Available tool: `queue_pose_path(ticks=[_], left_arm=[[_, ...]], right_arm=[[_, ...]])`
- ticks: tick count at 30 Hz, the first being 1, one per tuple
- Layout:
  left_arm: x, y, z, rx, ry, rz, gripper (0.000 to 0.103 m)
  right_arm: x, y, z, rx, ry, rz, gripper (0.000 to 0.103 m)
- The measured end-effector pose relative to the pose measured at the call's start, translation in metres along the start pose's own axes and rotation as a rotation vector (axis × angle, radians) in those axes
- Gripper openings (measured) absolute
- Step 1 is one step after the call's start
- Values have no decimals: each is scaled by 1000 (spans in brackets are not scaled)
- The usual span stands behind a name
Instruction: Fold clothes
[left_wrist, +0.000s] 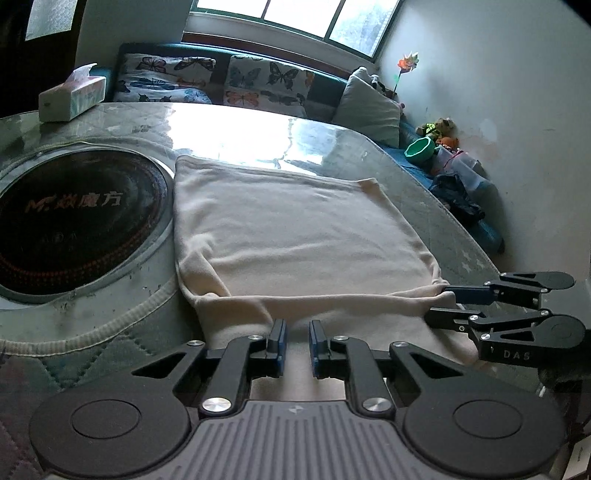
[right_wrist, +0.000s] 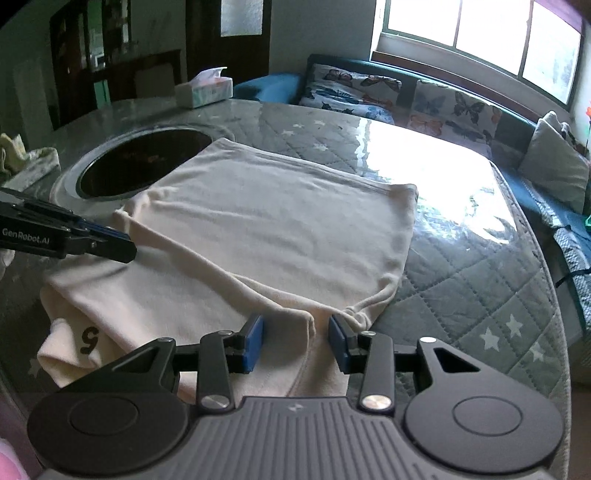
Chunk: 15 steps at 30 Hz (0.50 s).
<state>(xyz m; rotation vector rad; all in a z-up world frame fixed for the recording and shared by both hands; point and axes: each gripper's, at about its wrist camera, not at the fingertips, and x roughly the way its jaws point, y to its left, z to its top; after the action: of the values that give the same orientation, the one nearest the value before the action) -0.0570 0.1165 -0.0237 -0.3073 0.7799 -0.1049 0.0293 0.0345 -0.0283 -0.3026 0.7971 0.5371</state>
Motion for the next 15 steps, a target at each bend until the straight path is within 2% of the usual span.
queue_pose_path(ticks=[8,15], left_arm=[[-2,-8,-1,29,8,24,16],[-7,-18,-2,83,1,36,25]], right_arm=[[-2,4,2,-23,17,-25,40],[-4,5,1,-34,18,-33,42]])
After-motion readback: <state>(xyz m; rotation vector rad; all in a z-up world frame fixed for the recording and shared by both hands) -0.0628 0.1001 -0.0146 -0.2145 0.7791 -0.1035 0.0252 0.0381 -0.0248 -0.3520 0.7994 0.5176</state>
